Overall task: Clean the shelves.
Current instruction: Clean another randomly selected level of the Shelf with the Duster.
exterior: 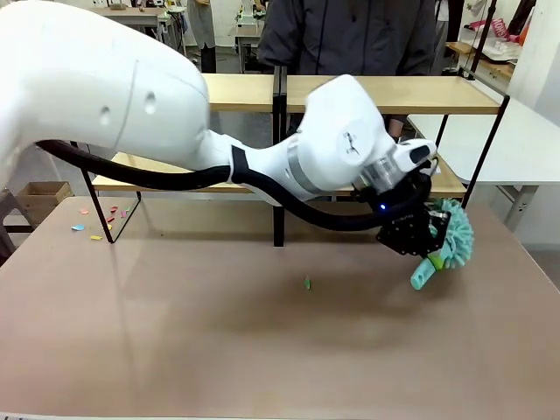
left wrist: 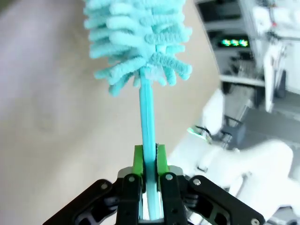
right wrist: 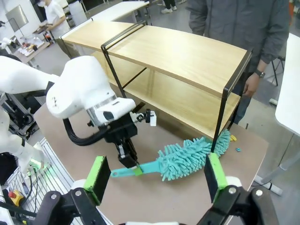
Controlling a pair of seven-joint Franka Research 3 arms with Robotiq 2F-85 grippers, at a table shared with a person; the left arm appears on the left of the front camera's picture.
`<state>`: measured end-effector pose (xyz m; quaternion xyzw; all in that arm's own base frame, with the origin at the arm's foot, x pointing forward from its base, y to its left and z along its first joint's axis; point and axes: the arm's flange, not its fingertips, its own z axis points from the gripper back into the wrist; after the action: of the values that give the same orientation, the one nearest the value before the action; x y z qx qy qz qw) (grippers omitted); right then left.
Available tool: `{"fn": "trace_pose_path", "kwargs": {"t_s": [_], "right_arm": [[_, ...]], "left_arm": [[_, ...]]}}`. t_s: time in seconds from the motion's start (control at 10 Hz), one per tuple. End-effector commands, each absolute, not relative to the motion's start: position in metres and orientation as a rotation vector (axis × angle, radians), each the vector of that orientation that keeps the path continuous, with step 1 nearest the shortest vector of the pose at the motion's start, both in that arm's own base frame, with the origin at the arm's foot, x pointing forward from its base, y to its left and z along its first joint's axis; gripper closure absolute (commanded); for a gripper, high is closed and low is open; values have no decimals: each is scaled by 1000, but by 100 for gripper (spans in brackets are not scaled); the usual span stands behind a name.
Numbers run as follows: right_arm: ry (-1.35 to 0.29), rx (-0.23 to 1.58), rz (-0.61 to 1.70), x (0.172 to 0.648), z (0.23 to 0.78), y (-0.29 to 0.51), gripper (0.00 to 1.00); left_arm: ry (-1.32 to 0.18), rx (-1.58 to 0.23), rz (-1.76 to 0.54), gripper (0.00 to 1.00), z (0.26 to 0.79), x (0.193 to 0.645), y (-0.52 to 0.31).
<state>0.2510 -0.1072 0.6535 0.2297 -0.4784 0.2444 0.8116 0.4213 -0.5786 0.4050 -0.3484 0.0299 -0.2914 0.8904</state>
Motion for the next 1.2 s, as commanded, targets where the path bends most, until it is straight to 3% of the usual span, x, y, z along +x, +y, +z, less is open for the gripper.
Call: {"fn": "trace_pose_path", "kwargs": {"t_s": [0.0,0.3,0.6,0.9,1.1], "right_arm": [[-1026,499,527,252,655,-107,0],[-1026,499,527,252,655,-107,0],[-1026,499,527,252,655,-107,0],[-1026,499,527,252,655,-107,0],[-1026,499,527,252,655,-107,0]], "left_arm": [[112,-809,-587,100,409,426,-534],[90,-819,-544,100,410,427,-524],[198,-773,-629,100,423,406,-489],[266,-704,-715,100,439,352,-396],[205,-697,-689,100,450,294,-320]]}}
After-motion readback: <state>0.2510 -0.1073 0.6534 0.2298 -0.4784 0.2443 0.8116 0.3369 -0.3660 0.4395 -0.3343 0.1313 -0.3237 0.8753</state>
